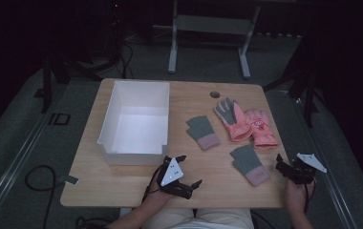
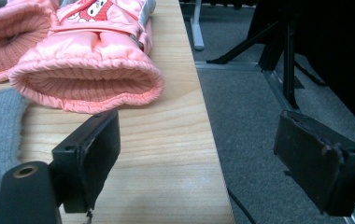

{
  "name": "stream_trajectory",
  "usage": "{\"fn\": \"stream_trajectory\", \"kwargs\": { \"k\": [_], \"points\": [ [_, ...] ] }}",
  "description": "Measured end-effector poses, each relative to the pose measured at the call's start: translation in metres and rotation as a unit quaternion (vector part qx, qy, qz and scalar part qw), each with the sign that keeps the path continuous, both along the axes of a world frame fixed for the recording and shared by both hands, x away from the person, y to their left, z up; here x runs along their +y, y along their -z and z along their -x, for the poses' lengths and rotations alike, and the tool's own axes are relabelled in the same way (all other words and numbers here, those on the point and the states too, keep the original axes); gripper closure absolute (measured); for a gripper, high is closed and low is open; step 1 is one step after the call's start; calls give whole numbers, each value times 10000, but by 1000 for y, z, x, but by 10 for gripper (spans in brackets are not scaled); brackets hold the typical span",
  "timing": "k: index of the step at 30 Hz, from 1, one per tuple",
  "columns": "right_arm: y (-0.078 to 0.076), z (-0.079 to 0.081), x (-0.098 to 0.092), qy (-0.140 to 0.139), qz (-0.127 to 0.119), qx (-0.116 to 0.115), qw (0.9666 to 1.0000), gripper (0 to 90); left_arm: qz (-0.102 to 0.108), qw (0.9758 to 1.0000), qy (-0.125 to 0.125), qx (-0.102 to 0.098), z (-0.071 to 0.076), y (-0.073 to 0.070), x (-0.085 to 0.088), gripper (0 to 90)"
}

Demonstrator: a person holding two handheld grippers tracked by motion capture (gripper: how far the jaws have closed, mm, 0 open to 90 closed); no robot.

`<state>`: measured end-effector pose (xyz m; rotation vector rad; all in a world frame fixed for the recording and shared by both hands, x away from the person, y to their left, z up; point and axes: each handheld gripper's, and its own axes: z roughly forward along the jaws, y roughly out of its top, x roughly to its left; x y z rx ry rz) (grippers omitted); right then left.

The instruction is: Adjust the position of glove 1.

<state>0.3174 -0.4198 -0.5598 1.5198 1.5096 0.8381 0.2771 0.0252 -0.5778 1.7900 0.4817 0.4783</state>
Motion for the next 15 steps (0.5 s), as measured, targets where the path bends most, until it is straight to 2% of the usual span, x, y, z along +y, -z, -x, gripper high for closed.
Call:
{"fn": "stream_trajectory", "kwargs": {
  "k": [3, 6, 10, 15],
  "points": [
    [0, -2, -2, 94, -73, 18, 9999, 160, -20, 9999, -11, -116, 2, 0, -1, 25],
    [0, -2, -6, 166, -220, 28, 9996, 173, 134, 9999, -44, -77, 2, 1, 2, 29],
    [-1, -1, -5, 124, -195, 5, 9997, 171, 212, 9997, -104, 6, 0, 1, 3, 28],
    [0, -3, -4, 14, -240, 284, 9993, 177, 228, 9996, -146, 4, 0, 1, 3, 28]
  ]
}}
